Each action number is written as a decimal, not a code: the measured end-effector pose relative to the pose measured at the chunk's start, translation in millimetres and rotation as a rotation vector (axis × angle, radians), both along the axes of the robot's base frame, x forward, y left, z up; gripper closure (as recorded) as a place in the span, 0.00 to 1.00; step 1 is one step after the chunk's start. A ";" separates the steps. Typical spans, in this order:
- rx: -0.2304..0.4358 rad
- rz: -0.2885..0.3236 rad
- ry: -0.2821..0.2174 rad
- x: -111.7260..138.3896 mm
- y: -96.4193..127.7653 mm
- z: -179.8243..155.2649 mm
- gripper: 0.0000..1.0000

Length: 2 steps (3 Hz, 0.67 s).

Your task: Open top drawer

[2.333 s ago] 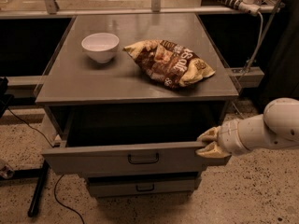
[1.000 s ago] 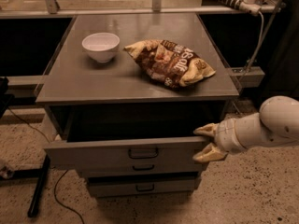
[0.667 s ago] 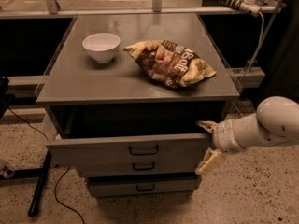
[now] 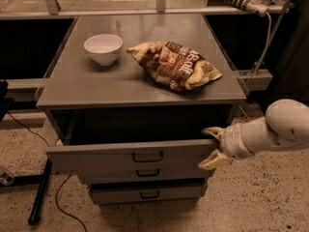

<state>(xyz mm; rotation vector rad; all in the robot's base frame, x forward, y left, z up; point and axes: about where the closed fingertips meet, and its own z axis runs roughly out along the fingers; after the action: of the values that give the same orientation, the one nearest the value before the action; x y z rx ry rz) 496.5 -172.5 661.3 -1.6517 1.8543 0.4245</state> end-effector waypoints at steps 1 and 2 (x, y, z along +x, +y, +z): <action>0.000 0.000 0.000 0.0 -0.7 6.7 0.64; 0.000 0.000 0.000 0.0 -1.5 7.9 0.88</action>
Offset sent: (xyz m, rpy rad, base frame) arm -0.0653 -0.0341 -0.0454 0.1130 0.1475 -0.0177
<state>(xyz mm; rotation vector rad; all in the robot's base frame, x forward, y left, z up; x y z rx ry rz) 496.5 -174.0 669.1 -1.6517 1.8543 0.4246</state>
